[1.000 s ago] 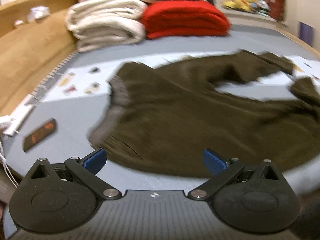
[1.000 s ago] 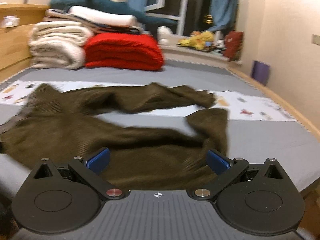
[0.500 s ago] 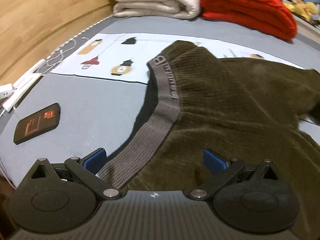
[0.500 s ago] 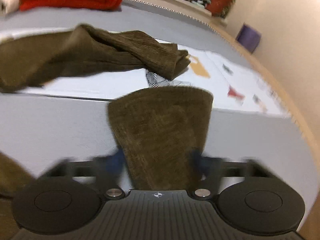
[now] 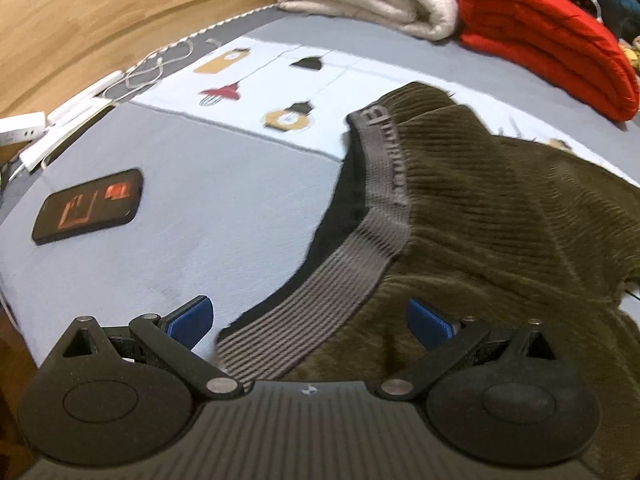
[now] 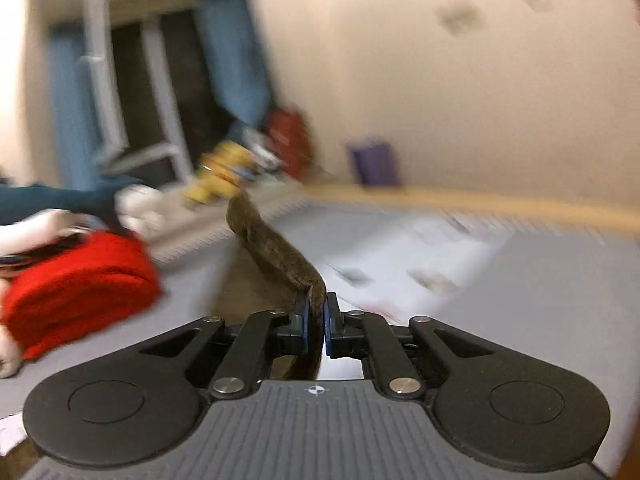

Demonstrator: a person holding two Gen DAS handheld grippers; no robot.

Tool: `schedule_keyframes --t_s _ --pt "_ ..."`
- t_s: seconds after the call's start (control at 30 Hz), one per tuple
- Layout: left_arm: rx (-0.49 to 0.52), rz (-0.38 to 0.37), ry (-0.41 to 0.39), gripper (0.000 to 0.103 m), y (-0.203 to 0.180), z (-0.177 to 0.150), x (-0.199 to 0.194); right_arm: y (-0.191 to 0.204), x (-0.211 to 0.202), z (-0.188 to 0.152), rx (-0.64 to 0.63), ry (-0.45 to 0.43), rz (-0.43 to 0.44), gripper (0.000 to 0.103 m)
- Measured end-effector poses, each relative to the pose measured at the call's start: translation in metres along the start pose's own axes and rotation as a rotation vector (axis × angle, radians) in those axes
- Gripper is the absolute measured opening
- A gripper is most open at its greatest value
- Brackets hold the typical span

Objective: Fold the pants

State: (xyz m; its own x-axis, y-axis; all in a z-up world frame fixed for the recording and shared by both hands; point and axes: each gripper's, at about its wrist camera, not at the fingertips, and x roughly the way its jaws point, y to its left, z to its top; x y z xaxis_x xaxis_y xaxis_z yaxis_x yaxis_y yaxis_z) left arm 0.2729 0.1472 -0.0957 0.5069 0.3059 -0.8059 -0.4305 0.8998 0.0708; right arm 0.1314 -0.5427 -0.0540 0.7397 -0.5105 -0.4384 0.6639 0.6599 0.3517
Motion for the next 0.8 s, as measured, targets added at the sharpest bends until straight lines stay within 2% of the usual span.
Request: schedule_keyframes --t_s 0.1,0.17,0.23,0.4,0.47,0.57,0.6,0.7,0.73,0.77,0.8 --pt "-0.012 0.035 0.041 0.103 0.004 -0.001 0.005 -0.084 0.048 -0.024 0.152 0.298 -0.172 0.007" --pt "-0.029 0.055 0.064 0.103 0.004 -0.001 0.008 -0.113 0.071 -0.041 0.143 0.428 -0.259 0.007" --pt "-0.036 0.071 0.081 0.103 0.003 -0.003 0.01 -0.124 0.066 -0.04 0.176 0.426 -0.231 0.007" --pt "0.002 0.146 0.098 0.103 0.001 -0.008 0.016 -0.121 0.05 -0.03 0.251 0.361 -0.311 0.007" --pt "0.017 0.145 0.096 0.103 0.001 -0.01 0.017 -0.118 0.06 -0.026 0.262 0.328 -0.357 0.007" --pt "0.051 0.15 0.081 0.103 -0.002 -0.012 0.017 -0.124 0.065 -0.032 0.227 0.354 -0.327 0.008" --pt "0.067 0.153 0.079 0.103 -0.003 -0.013 0.017 -0.123 0.072 -0.033 0.209 0.358 -0.351 0.009" --pt "0.112 0.164 0.069 0.103 -0.009 -0.017 0.015 -0.124 0.063 -0.029 0.154 0.317 -0.436 0.019" --pt "0.123 0.165 0.068 0.103 -0.009 -0.017 0.015 -0.121 0.056 -0.026 0.116 0.287 -0.487 0.025" --pt "0.133 0.166 0.068 0.103 -0.009 -0.018 0.014 -0.115 0.049 -0.023 0.076 0.254 -0.514 0.035" --pt "0.139 0.164 0.069 0.103 -0.009 -0.018 0.014 -0.108 0.045 -0.02 0.042 0.221 -0.513 0.04"
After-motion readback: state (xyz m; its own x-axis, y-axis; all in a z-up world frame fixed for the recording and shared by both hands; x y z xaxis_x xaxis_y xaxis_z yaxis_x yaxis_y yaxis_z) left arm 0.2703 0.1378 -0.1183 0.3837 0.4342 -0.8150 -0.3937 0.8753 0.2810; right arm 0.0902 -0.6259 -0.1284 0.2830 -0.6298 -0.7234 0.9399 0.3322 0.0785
